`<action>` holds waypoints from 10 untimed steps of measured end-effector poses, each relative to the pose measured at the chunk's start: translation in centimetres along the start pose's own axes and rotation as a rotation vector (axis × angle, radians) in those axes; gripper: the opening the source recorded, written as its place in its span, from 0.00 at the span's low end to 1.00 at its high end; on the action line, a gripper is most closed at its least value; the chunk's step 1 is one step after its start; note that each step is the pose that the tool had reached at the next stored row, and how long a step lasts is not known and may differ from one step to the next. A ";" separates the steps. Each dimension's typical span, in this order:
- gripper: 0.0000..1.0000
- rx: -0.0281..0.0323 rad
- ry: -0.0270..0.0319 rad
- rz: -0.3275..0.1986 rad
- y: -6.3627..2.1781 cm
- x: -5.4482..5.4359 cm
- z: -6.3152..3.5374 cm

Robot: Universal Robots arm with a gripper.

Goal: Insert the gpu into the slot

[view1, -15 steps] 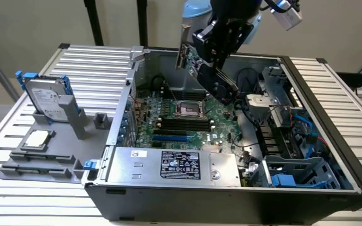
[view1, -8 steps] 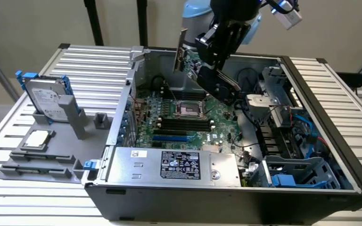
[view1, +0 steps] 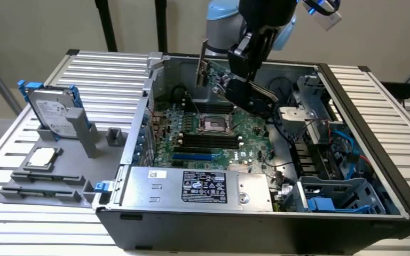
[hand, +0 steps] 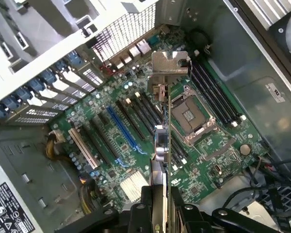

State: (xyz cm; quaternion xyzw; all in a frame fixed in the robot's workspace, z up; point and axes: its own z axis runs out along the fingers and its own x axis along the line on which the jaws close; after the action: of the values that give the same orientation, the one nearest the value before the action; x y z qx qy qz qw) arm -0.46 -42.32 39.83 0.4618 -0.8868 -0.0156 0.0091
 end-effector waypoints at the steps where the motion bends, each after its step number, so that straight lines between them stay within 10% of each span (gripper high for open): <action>1: 0.26 0.0036 -0.0017 -0.018 0.00 0.0 0.04; 10: 0.26 0.0346 -0.0174 -0.182 -0.02 0.0 0.42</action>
State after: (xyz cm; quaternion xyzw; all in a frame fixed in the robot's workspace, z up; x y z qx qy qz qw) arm -0.46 -42.32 39.41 0.5402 -0.8415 -0.0050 -0.0080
